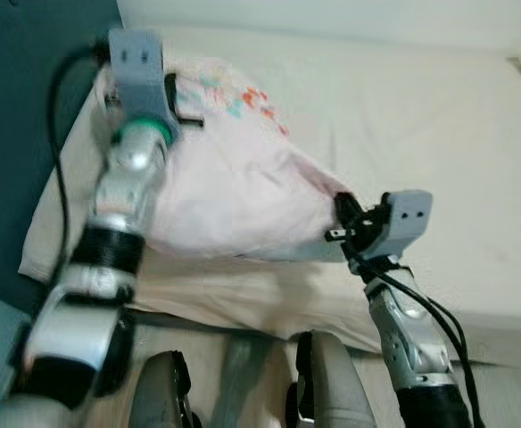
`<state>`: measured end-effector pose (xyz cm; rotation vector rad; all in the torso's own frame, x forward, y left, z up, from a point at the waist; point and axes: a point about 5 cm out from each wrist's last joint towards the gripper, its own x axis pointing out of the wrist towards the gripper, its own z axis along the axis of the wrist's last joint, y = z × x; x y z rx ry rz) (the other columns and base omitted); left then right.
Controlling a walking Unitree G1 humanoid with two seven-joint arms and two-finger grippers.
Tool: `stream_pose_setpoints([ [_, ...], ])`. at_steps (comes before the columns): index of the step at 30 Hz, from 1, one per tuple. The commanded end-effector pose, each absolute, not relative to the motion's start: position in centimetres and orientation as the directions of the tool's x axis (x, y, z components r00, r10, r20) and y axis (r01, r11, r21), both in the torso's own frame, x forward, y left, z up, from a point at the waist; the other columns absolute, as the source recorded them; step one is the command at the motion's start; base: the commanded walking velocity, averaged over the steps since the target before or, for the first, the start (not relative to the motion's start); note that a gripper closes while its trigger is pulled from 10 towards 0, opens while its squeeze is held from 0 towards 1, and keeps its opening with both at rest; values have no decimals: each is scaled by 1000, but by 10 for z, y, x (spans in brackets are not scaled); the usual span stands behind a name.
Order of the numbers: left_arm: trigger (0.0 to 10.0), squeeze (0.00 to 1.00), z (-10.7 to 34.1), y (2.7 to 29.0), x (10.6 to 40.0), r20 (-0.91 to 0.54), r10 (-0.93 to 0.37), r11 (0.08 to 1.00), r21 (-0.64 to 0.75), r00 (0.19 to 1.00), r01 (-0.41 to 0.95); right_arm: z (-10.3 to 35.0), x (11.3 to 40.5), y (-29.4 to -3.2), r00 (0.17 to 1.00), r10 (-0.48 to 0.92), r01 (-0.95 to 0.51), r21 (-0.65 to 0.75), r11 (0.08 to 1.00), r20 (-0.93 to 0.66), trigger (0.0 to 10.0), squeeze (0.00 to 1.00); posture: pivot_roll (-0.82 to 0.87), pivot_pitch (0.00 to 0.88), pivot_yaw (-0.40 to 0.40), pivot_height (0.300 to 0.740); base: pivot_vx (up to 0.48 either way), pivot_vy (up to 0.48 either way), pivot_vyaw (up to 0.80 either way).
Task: Clean up the room
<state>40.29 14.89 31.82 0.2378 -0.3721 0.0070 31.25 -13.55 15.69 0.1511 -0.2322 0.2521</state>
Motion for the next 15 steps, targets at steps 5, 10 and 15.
stream_pose_setpoints([
  [5,0,0,352,143,405,561,-45,851,455,827,-263,145,307,-133,952,225,-255,133,958,209,10000,0,-84,151,41,596,0,0,0],
  [10,0,0,372,148,403,693,-4,710,510,721,-486,143,303,-134,954,222,-252,135,958,203,10000,0,-107,154,40,596,0,0,0],
  [15,0,0,380,160,405,712,35,636,526,701,-565,142,300,-138,957,211,-240,133,962,198,10000,0,-115,158,41,596,0,0,0],
])
